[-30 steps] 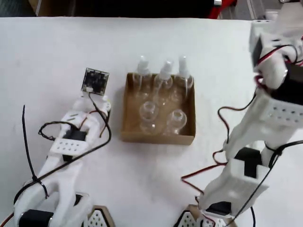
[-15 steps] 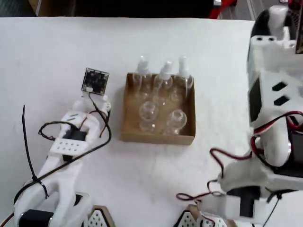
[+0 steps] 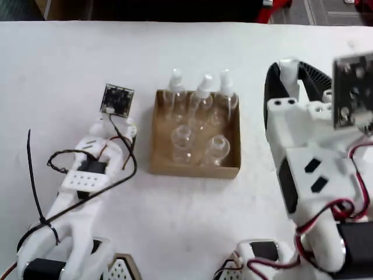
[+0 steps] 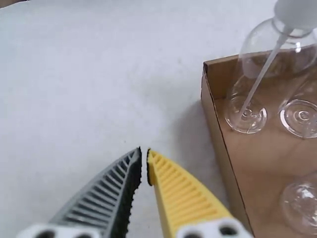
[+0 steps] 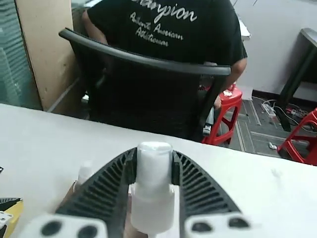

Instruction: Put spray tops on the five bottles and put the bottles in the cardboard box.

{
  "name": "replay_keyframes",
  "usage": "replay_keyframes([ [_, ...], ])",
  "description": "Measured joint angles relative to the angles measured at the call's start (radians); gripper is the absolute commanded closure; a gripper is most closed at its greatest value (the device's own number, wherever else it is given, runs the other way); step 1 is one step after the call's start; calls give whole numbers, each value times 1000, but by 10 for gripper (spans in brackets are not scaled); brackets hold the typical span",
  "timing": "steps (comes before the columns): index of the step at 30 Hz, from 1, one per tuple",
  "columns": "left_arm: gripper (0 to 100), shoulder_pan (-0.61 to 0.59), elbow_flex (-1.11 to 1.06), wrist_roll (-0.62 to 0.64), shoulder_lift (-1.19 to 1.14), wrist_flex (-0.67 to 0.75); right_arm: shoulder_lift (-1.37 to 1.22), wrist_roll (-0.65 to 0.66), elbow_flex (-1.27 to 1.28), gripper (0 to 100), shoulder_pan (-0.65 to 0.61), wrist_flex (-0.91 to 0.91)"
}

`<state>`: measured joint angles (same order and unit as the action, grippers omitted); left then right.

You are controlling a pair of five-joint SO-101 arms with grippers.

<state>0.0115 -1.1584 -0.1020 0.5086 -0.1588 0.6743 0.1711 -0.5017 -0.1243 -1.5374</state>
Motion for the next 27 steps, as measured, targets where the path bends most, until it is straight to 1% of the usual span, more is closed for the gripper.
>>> replay_keyframes([
  [8, 976, 0, 0, 0, 0, 0, 118, 0, 350, 982, -72, 169],
  [14, 976, 0, 0, 0, 0, 0, 245, 0, 580, 982, -199, 348],
  [17, 976, 2, 0, 0, 0, 0, 304, 0, 729, 982, -256, 499],
  [20, 976, 2, 0, 0, 0, 0, 339, 0, 911, 982, -322, 690],
  [24, 976, 2, 0, 0, 0, 0, 388, -2, 1166, 982, -354, 1002],
  [27, 976, 2, 0, 0, 0, 0, 427, -2, 1304, 982, -381, 1237],
])
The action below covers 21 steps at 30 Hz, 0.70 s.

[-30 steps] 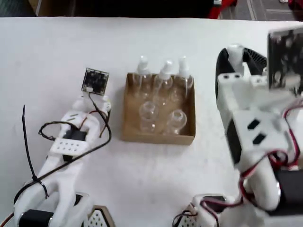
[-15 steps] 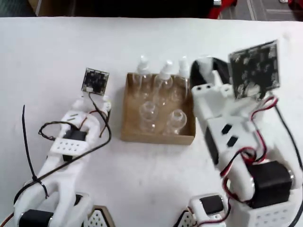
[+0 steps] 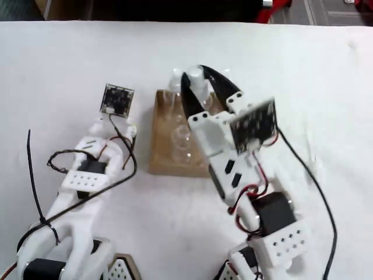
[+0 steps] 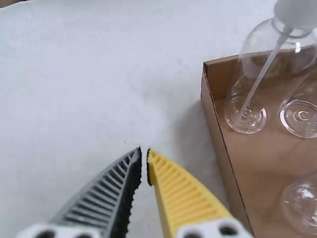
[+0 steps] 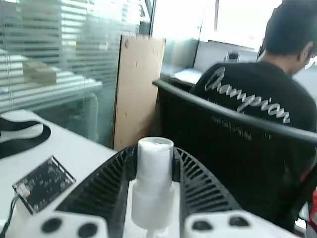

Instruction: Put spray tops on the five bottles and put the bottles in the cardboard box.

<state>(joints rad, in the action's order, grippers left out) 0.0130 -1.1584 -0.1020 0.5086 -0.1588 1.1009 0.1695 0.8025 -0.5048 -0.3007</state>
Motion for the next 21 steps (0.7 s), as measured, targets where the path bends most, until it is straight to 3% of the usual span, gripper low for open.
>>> replay_keyframes([
  [5, 976, 0, 0, 0, 0, 0, 11, 0, 86, 982, -57, 167],
  [21, 976, -28, 0, 0, 0, 0, -114, 0, 92, 982, -58, 213],
])
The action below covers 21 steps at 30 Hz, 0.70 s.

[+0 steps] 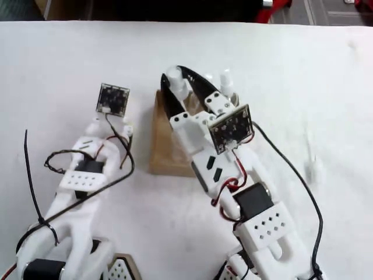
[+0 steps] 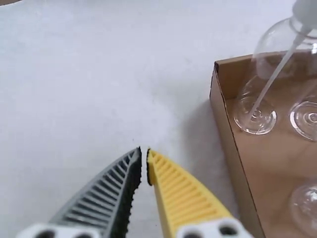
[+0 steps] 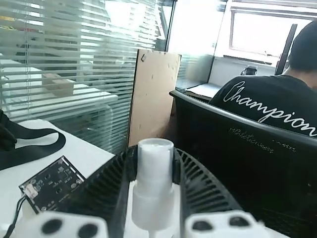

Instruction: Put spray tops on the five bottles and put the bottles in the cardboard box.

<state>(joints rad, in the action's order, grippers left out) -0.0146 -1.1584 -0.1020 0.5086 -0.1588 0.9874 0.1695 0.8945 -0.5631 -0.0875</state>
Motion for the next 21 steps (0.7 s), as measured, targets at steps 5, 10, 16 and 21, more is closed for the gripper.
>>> replay_keyframes([
  [5, 976, 0, 0, 0, 0, 0, -37, 0, 0, 982, 0, 17],
  [10, 976, 0, 0, 0, 0, 0, -80, 0, 0, 982, 15, 17],
  [16, 976, 0, 0, 0, 0, 0, -84, 0, 0, 982, 52, 17],
  [21, 976, 0, 0, 0, 0, 0, -86, 0, 49, 982, 52, 17],
])
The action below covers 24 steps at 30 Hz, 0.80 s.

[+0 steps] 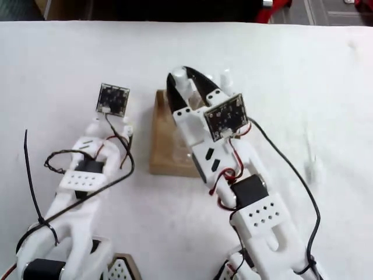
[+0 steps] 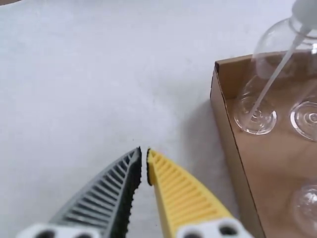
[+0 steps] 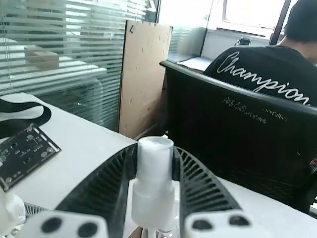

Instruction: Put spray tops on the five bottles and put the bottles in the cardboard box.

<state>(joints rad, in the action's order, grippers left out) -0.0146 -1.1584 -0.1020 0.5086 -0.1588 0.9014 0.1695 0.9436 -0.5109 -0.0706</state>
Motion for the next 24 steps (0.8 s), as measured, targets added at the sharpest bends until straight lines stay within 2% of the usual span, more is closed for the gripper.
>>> replay_keyframes([
  [7, 976, 0, 0, 0, 0, 0, 0, -9, 66, 982, 0, 34],
  [16, 976, 0, 0, 0, 0, 0, 0, -9, 339, 982, 0, 422],
  [24, 976, 0, 0, 0, 0, 0, 0, -9, 434, 982, 0, 482],
])
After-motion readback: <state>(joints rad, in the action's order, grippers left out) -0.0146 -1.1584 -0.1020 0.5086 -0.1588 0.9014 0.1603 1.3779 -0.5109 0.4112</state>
